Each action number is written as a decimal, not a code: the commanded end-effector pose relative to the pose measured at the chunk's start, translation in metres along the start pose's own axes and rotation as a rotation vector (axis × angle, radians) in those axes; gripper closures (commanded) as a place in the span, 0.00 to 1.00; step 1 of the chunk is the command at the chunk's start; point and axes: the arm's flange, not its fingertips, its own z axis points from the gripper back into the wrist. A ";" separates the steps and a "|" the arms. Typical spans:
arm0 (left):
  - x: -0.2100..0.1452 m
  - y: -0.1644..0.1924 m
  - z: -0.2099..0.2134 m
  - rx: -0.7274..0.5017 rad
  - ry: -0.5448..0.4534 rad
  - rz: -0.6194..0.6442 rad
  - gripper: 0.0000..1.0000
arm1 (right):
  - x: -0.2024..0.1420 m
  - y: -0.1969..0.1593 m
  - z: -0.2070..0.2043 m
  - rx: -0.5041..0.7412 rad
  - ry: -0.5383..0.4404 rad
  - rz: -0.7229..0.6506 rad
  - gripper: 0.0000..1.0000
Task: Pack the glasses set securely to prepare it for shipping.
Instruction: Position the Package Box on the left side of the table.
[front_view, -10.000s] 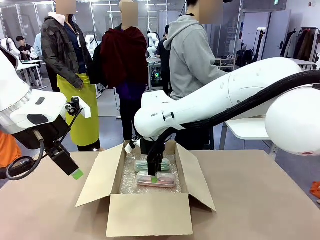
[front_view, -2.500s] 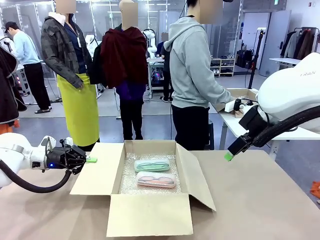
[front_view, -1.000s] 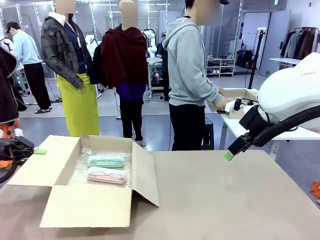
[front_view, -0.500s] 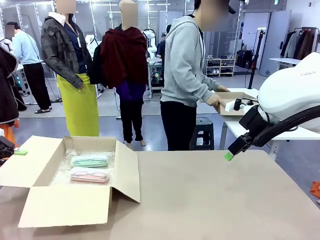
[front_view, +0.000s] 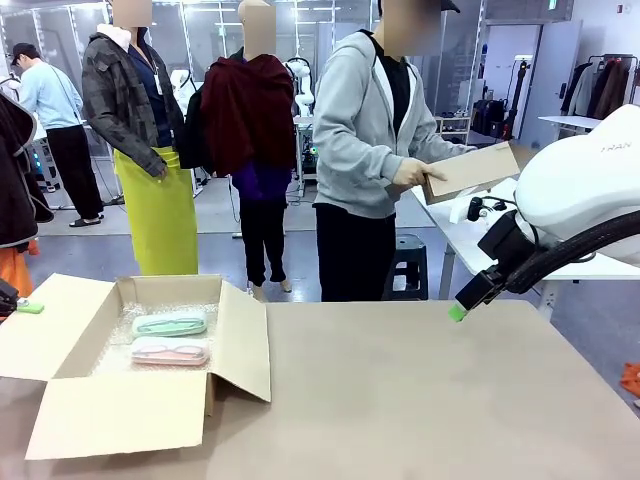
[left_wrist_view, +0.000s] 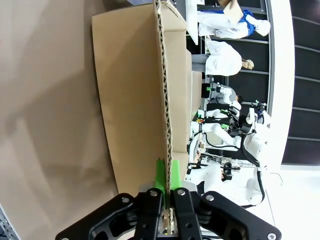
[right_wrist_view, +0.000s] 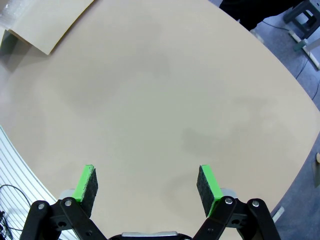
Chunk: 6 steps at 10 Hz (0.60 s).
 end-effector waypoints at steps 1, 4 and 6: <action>-0.003 -0.008 -0.006 0.026 -0.014 0.009 0.63 | 0.003 0.002 0.001 0.000 0.012 -0.013 0.00; -0.005 -0.015 0.003 0.106 -0.087 -0.003 0.14 | 0.003 0.002 0.001 0.000 0.012 -0.013 0.00; -0.008 -0.025 0.014 0.153 -0.121 -0.019 0.00 | 0.003 0.002 0.001 0.000 0.012 -0.013 0.00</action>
